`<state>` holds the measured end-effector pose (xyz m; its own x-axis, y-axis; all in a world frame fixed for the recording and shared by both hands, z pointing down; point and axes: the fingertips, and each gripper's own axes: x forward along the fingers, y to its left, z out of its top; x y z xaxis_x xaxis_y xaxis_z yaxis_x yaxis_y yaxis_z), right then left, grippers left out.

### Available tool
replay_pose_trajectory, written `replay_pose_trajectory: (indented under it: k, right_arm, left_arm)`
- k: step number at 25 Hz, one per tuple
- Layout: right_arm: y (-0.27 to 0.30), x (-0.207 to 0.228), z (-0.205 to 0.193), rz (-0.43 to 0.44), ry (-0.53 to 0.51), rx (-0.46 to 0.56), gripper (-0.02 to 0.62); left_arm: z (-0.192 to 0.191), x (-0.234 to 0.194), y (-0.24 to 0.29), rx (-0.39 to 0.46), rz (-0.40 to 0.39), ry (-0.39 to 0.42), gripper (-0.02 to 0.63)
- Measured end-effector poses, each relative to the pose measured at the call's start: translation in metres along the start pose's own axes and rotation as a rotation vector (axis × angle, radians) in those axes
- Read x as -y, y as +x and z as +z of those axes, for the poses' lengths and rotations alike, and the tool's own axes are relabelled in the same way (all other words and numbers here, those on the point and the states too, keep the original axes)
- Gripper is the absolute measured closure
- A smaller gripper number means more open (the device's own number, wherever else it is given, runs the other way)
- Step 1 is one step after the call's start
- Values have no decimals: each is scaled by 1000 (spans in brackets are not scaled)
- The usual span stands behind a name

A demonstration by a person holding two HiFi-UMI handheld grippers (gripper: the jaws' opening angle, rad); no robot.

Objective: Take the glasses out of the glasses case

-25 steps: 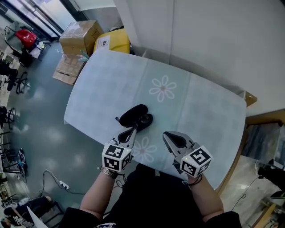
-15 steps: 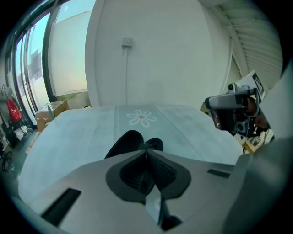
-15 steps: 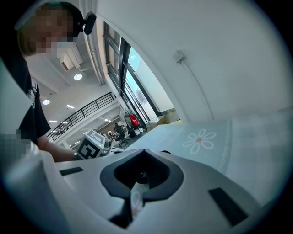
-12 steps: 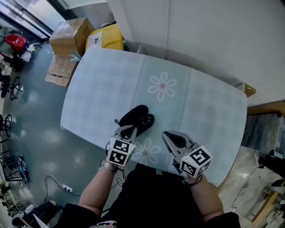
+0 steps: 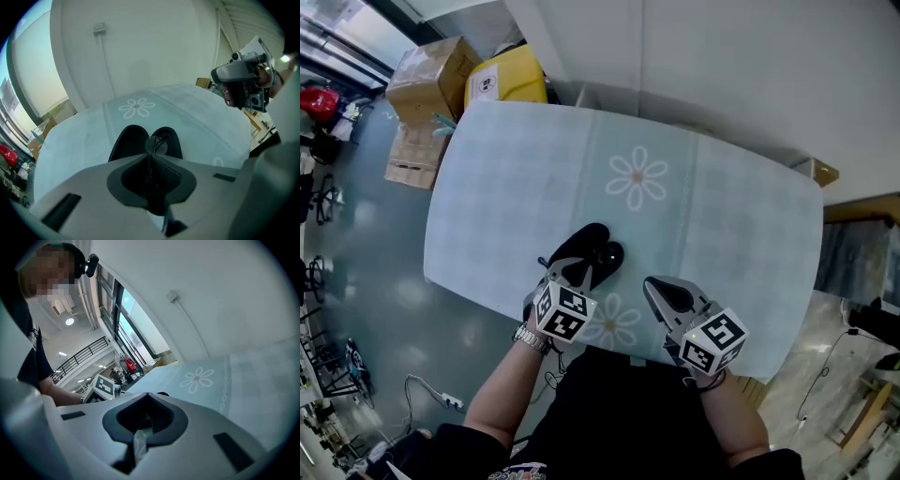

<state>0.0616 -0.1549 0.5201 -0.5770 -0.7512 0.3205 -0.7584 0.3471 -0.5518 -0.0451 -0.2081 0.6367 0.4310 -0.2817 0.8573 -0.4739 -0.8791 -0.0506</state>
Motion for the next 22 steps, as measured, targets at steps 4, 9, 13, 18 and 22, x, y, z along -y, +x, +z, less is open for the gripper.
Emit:
replay_pose_trajectory:
  k: [4,9,13,18,22]
  right_arm:
    - [1,4,2,-19,16,13,572]
    - [3,9,1,-36,37,23,572]
    - [3,12,1,-49,47,34,572]
    - [0,16,0,-61,61,46,572]
    - [-2,18,-1,-66,71,50,572]
  left_arm:
    - [-1,1,6,-39,-26,38,574]
    - [-2,4,13,-78,-66,71,511]
    - [-3,6,20,-122,-87,114,506]
    - [-8,9,27,-191,-87,145,506]
    - [-12,9,31,-239,-91,144,508]
